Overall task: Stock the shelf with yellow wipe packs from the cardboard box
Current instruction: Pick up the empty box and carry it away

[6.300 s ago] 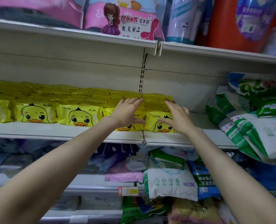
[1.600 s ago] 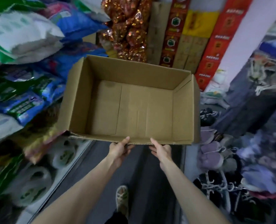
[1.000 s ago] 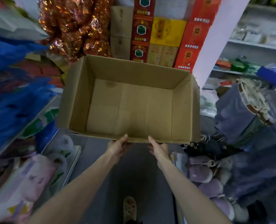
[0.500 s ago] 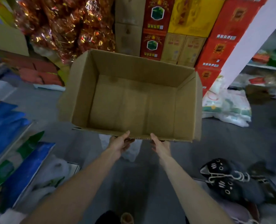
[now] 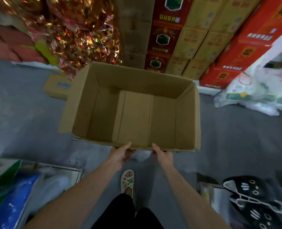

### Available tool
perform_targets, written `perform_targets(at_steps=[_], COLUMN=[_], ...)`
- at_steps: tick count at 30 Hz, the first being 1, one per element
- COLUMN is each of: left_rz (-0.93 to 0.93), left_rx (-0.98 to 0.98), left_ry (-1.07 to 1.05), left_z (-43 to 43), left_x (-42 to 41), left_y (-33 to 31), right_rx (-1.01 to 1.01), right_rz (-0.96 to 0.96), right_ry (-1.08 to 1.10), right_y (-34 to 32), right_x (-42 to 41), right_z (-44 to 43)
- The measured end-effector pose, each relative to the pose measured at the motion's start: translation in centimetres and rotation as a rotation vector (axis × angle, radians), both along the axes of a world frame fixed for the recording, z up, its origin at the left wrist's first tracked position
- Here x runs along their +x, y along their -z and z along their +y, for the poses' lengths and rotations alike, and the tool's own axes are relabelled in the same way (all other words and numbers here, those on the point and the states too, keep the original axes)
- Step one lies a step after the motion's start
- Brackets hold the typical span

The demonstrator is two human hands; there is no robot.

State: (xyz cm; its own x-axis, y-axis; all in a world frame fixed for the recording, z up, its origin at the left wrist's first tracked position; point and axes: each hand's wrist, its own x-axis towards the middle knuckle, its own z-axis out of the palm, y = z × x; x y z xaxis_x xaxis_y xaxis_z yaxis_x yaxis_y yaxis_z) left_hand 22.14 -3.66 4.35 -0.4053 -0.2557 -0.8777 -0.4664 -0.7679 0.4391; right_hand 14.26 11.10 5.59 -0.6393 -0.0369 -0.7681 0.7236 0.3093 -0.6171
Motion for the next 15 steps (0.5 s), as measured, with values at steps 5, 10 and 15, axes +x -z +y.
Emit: perform_targets(at_steps=[5,10,15], left_rz=[-0.111,-0.203,-0.242], left_rx=[0.081,0.131,0.152], left_ry=[0.033,0.032,0.013], left_z=[-3.0,-4.5,-5.1], left_x=[-2.4,-3.1,-3.2], left_y=[3.7,6.6,8.6], right_rx=[0.103,0.163,0.197], right_rz=[-0.104,-0.258,-0.298], right_ry=[0.002,0.047,0.042], right_y=[4.1,8.3,10.2], right_x=[-2.1,-2.9,-3.1], right_z=[-3.1,-4.4,-5.1])
